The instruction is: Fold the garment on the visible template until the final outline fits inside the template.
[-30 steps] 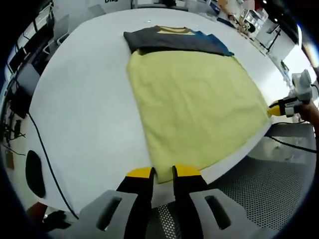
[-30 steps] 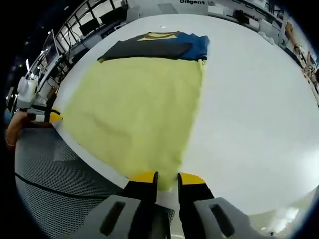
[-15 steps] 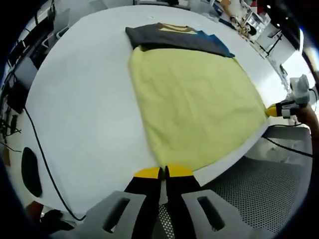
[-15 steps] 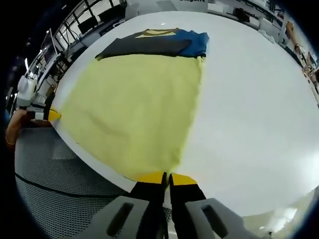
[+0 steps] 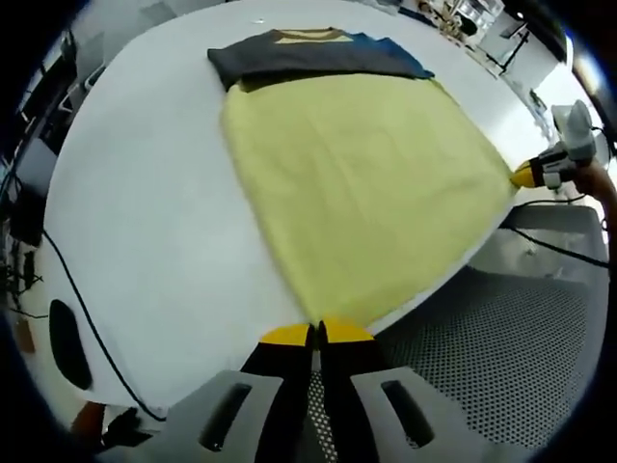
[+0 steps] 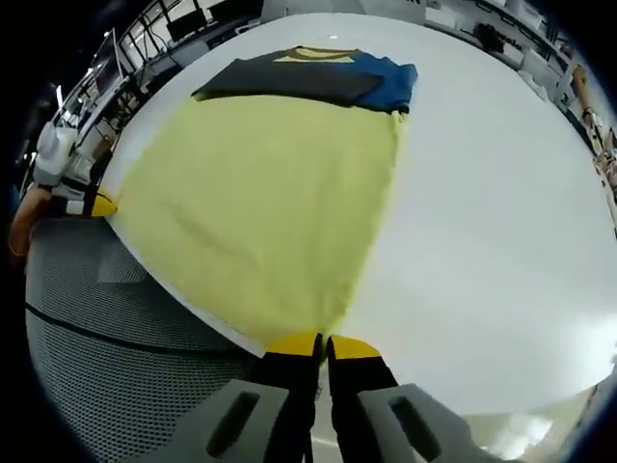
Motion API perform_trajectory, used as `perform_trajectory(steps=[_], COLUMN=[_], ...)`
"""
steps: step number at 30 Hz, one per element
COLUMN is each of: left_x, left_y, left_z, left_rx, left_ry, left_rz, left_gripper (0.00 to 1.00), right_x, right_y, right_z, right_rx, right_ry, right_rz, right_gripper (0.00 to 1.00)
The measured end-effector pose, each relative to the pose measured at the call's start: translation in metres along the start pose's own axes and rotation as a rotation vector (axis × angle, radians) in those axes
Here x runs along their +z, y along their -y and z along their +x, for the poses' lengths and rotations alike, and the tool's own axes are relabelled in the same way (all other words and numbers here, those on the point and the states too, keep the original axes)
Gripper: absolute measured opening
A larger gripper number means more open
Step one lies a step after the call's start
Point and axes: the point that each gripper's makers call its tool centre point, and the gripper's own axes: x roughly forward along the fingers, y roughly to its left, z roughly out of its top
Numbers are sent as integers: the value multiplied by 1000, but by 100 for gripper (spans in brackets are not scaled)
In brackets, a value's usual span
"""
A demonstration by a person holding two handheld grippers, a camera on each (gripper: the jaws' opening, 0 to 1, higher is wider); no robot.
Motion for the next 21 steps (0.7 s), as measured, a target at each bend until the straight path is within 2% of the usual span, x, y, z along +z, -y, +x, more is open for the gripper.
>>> perform_trajectory(steps=[9, 16, 19, 21], left_x=[-8, -13, -17, -19], left_y=[3, 5, 9, 9], left_z=[-1, -3, -4, -4], left_rx=[-5, -6, -11, -13], left_ry=[-22, -35, -55, -59], left_rz=[6, 5, 61, 52], left_gripper=[4, 4, 4, 4], right_x=[-9, -15, -17, -18], right_y=[-5, -6, -8, -9], right_z=[0, -1, -3, -6], right_rx=[9, 22, 29, 36], right_ry=[-39, -52, -60, -59], right_rz=[-26, -13, -24, -17], right_gripper=[0, 0, 0, 0])
